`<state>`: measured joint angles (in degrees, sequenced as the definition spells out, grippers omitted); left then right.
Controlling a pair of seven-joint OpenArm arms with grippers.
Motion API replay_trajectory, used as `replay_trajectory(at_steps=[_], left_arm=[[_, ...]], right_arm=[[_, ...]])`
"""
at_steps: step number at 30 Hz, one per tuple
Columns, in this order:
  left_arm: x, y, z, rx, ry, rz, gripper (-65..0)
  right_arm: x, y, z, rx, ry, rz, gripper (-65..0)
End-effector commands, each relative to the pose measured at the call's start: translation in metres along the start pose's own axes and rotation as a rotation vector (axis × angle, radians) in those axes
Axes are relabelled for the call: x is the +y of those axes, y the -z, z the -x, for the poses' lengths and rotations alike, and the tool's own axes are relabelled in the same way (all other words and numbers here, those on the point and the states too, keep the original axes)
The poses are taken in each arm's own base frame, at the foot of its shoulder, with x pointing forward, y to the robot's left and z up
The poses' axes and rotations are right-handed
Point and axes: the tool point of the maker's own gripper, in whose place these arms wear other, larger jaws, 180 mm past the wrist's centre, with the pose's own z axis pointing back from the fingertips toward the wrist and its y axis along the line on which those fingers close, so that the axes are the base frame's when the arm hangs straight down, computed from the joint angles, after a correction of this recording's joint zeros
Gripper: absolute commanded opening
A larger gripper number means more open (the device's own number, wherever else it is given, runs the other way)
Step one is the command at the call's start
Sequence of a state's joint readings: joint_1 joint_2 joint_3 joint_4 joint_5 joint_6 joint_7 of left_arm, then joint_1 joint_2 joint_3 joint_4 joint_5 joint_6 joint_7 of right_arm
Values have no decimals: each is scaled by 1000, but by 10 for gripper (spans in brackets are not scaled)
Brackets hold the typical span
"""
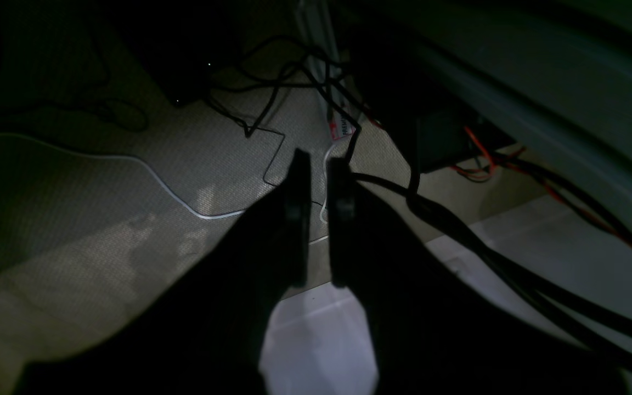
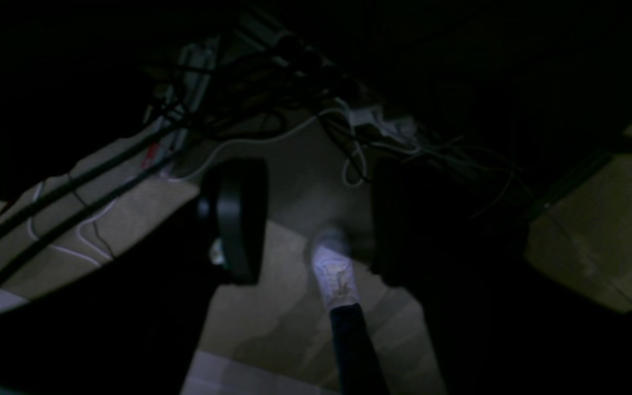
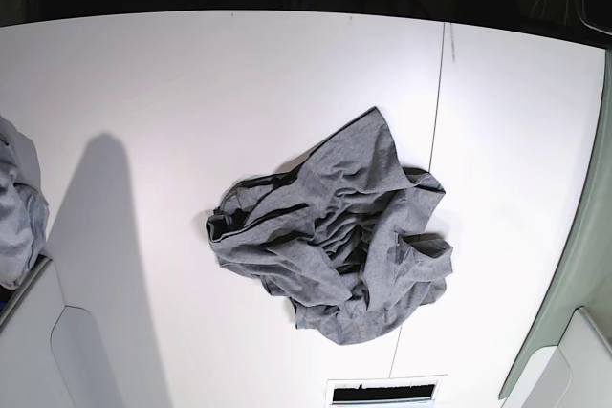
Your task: Layout the t-shirt on the table in an organized manner, then fold the t-shirt properly
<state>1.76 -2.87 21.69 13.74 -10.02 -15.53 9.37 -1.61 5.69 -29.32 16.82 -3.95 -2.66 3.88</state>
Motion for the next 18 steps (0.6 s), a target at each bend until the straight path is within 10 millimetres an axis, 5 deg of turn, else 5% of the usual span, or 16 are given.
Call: replay_trajectory(at_steps=[1, 12, 18], left_arm=[[-2, 0, -4, -14, 7, 11, -590], [-14, 0, 0, -33, 47, 25, -590], [-19, -1, 21, -18, 56, 34, -590]], right_arm=[[-1, 0, -2, -13, -1, 4, -338], [-1, 0, -1, -13, -1, 4, -338], [8, -4, 10, -18, -36, -9, -338]])
